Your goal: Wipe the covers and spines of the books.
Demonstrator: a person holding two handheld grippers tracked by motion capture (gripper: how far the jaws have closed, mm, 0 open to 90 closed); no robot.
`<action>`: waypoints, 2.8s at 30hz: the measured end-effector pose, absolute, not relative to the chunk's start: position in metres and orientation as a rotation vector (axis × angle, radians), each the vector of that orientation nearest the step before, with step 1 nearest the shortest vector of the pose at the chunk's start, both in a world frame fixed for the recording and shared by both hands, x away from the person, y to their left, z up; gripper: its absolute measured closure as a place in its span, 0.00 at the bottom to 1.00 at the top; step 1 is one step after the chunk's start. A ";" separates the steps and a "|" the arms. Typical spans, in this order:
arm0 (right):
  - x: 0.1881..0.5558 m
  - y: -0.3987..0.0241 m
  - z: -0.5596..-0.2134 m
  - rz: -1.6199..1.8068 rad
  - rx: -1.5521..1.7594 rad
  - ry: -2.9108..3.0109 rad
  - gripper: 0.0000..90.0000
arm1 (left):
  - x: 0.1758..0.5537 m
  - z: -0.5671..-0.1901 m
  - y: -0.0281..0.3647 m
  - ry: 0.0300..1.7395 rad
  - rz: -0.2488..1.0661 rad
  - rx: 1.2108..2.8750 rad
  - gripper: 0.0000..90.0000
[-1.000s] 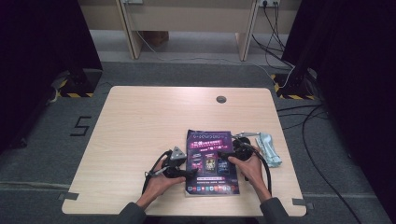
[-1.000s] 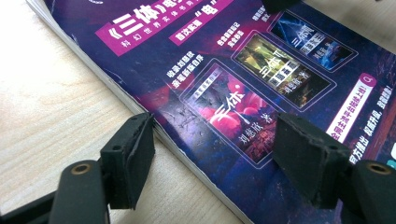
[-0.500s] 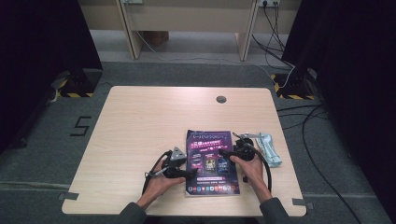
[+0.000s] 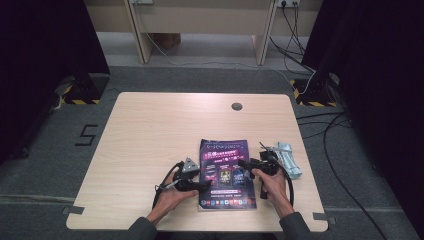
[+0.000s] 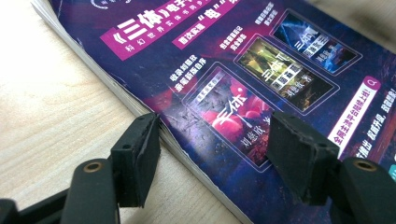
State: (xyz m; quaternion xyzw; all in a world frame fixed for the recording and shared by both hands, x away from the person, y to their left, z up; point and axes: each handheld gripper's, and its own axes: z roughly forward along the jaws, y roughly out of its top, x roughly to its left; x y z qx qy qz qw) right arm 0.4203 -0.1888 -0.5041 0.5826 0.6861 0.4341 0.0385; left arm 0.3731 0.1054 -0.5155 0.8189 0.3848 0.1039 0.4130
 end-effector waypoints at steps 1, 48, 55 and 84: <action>0.420 -0.190 -0.502 1.344 1.779 2.102 0.46 | 0.373 -0.515 0.106 0.967 0.258 2.062 0.38; 0.422 -0.178 -0.478 1.257 1.571 2.364 0.76 | 0.371 -0.514 0.110 0.969 0.269 2.073 0.40; 0.425 -0.176 -0.481 1.234 1.531 2.425 0.81 | 0.371 -0.514 0.111 0.973 0.262 2.075 0.39; 0.451 -0.147 -0.409 1.040 1.259 2.551 0.92 | 0.362 -0.503 0.132 0.989 0.302 2.098 0.32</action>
